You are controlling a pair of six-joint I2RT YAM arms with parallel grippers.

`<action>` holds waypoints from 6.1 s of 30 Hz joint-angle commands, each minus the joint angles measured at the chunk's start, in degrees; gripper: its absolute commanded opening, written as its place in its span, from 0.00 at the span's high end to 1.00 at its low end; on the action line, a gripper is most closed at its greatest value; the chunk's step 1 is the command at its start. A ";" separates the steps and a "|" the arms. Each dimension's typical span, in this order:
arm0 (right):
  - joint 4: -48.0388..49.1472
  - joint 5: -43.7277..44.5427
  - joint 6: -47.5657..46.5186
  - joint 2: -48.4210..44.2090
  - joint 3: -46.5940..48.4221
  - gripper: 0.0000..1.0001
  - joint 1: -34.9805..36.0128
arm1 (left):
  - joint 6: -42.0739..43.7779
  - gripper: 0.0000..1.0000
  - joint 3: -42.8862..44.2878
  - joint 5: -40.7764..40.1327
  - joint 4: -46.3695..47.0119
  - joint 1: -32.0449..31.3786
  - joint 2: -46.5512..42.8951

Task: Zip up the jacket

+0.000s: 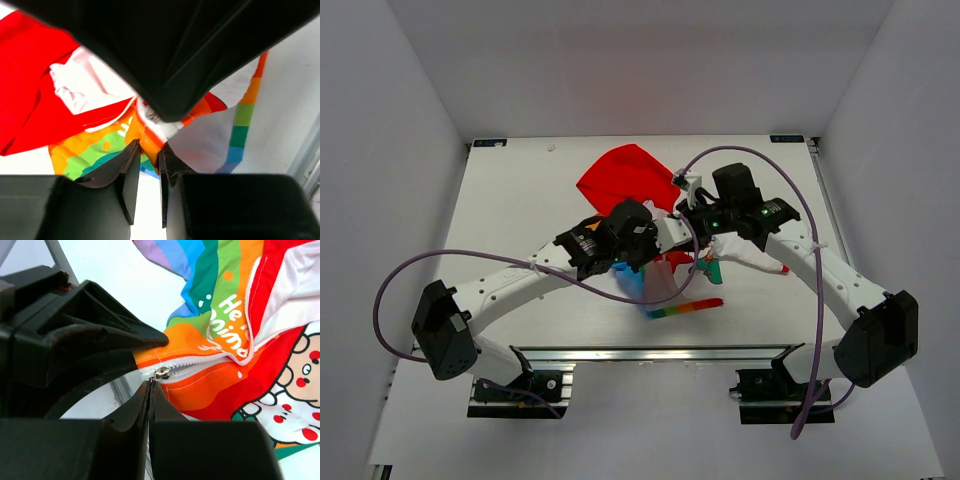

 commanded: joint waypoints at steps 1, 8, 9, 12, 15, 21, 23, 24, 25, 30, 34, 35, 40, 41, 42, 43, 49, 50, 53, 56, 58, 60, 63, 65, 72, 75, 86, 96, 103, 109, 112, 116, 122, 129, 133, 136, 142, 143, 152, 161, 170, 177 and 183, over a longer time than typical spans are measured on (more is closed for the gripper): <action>2.66 -2.98 0.72 -0.87 1.63 1.00 -0.30 | 0.37 0.69 -0.57 4.40 1.02 -0.27 -2.89; 3.28 -4.21 0.98 0.36 1.81 1.00 -0.39 | 0.55 0.47 -2.41 7.66 3.31 -0.36 -6.58; 3.36 -4.65 1.16 0.62 1.63 1.00 -0.39 | 0.46 0.47 -2.33 7.22 3.57 -0.36 -6.50; 3.45 -5.27 1.33 0.45 1.46 1.00 -0.48 | 0.54 0.52 -2.24 6.43 4.18 -0.36 -5.97; 3.71 -6.05 1.60 -0.08 1.37 1.00 -0.48 | 0.98 0.58 -1.98 6.25 4.10 -0.36 -4.92; 4.07 -6.41 2.30 -0.08 1.19 1.00 -0.56 | 1.16 0.70 -0.13 6.87 2.52 -0.44 -2.02; 3.98 -6.41 2.48 0.01 1.11 1.00 -0.65 | 1.16 0.78 -0.22 7.13 2.60 -0.53 -2.28; 4.15 -6.24 2.65 -0.08 1.10 1.00 -0.74 | 1.16 0.82 -0.30 7.48 2.69 -0.62 -2.63; 4.07 -6.06 2.65 -0.08 1.10 1.00 -0.74 | 1.16 0.86 -0.39 7.74 2.95 -0.62 -2.81; 4.33 -3.96 3.26 0.62 1.19 1.00 -1.18 | 1.34 1.00 -1.88 10.11 4.53 -0.88 -6.05; 4.33 1.49 2.92 1.50 2.07 1.00 -1.27 | 0.99 1.00 -2.24 12.22 4.72 -0.88 -8.17; 4.42 2.80 2.74 1.68 2.33 1.00 -1.27 | 0.90 1.00 -2.15 13.10 4.54 -0.88 -8.43; 5.39 7.91 1.07 3.61 3.04 1.00 -1.36 | -1.03 1.00 -4.16 14.25 6.64 -0.88 -11.76; 5.47 8.44 0.90 4.13 2.95 1.00 -1.36 | -1.30 1.00 -4.43 14.25 6.82 -0.88 -12.12; 6.17 10.27 0.72 5.10 2.86 1.00 -1.36 | -1.39 1.00 -4.61 14.51 6.82 -0.88 -12.47; 6.44 11.51 0.63 5.54 2.69 1.00 -1.36 | -1.74 1.00 -4.96 14.86 6.74 -0.88 -13.08; 11.00 8.11 -0.34 4.41 0.50 1.00 -1.36 | -3.93 1.00 -6.63 11.90 7.35 -0.88 -13.62; 10.84 6.26 -0.16 2.84 0.14 1.00 -1.36 | -4.55 1.00 -7.24 10.57 8.13 -0.88 -13.27; 9.87 3.97 -0.25 0.63 -0.65 1.00 -1.36 | -4.73 0.56 -6.46 6.27 7.80 -0.88 -11.26; 9.34 1.86 0.10 -0.60 -1.62 1.00 -1.36 | -4.55 0.19 -4.79 5.55 6.83 -0.88 -9.49; 8.99 0.19 0.10 -0.96 -2.14 1.00 -1.36 | -4.64 0.13 -3.47 4.15 6.56 -0.88 -8.17; 8.99 -1.22 0.10 -1.40 -2.93 1.00 -1.36 | -4.73 0.12 -2.94 2.31 7.00 -0.88 -7.56; 8.81 -1.66 -0.16 -2.19 -3.46 1.00 -1.36 | -4.55 0.12 -2.68 2.12 7.26 -0.88 -7.03; 8.73 -1.93 -0.34 -2.71 -3.82 1.00 -1.36 | -4.55 0.12 -2.68 0.89 7.96 -0.88 -6.68; 9.08 -4.13 -0.34 -3.51 -3.55 1.00 -1.36 | -3.59 0.26 -0.75 0.80 6.48 -0.88 -3.52; 9.60 -3.95 0.36 -3.68 -3.47 1.00 -1.36 | -3.32 0.38 -0.30 1.24 5.94 -0.88 -2.28; 8.73 -2.19 1.95 -2.63 -2.32 1.00 -1.44 | -4.02 0.90 -1.53 2.56 7.34 -0.88 -4.30; 8.81 2.90 0.99 0.88 -1.71 1.00 -1.44 | -4.38 1.00 -2.50 5.64 7.97 -0.88 -7.99; 8.90 10.89 0.54 5.28 -1.53 1.00 -1.44 | -4.55 1.00 -2.76 6.16 7.62 -0.88 -9.75; 8.81 11.35 -0.51 3.80 -2.23 1.00 -1.44 | -4.99 1.00 -4.34 5.20 8.14 -0.88 -10.02; 9.25 7.05 -2.53 1.51 -3.55 1.00 -1.44 | -4.90 1.00 -4.44 4.49 8.49 -0.88 -9.23; 9.96 0.56 -3.76 -0.78 -5.31 1.00 -1.44 | -4.99 1.00 -2.94 4.23 7.18 -0.88 -7.29; 10.48 -8.08 -4.73 -2.89 -6.10 1.00 -1.44 | -5.17 0.78 -2.68 3.26 7.61 -0.97 -6.50; 11.01 -13.70 -5.35 -3.51 -6.63 1.00 -1.36 | -4.99 0.60 -2.50 2.83 7.97 -0.88 -6.50; 11.36 -13.27 -4.99 -3.86 -6.63 1.00 -1.36 | -4.99 0.72 -2.24 2.47 7.18 -0.88 -6.41; 11.19 -11.43 -4.56 -3.51 -6.28 1.00 -1.36 | -5.26 0.77 -2.06 1.68 6.21 -0.88 -6.67; 10.84 -4.95 -2.72 -2.37 -5.31 1.00 -1.36 | -5.52 1.00 -1.97 3.44 5.07 -0.88 -7.81; 10.75 -2.57 -2.36 -2.02 -5.14 1.00 -1.36 | -5.52 1.00 -1.97 3.87 5.15 -0.88 -8.08; 9.87 6.94 -1.92 4.49 -4.26 1.00 -1.44 | -5.96 1.00 -3.03 5.37 5.77 -0.97 -11.51; 11.71 8.88 -1.65 4.33 -4.08 1.00 -1.44 | -6.84 1.00 -5.14 4.23 7.17 -0.88 -14.15; 13.56 -3.50 -2.27 -6.40 -5.57 1.00 -1.44 | -8.94 0.87 -3.82 2.21 6.91 -0.88 -9.67; 12.77 -6.94 -2.18 -8.78 -6.19 1.00 -1.44 | -9.21 0.65 -2.77 0.98 6.38 -0.88 -8.87; 12.86 -7.72 -2.18 -9.13 -6.19 1.00 -1.44 | -9.47 0.59 -2.41 -1.40 6.21 -0.88 -8.87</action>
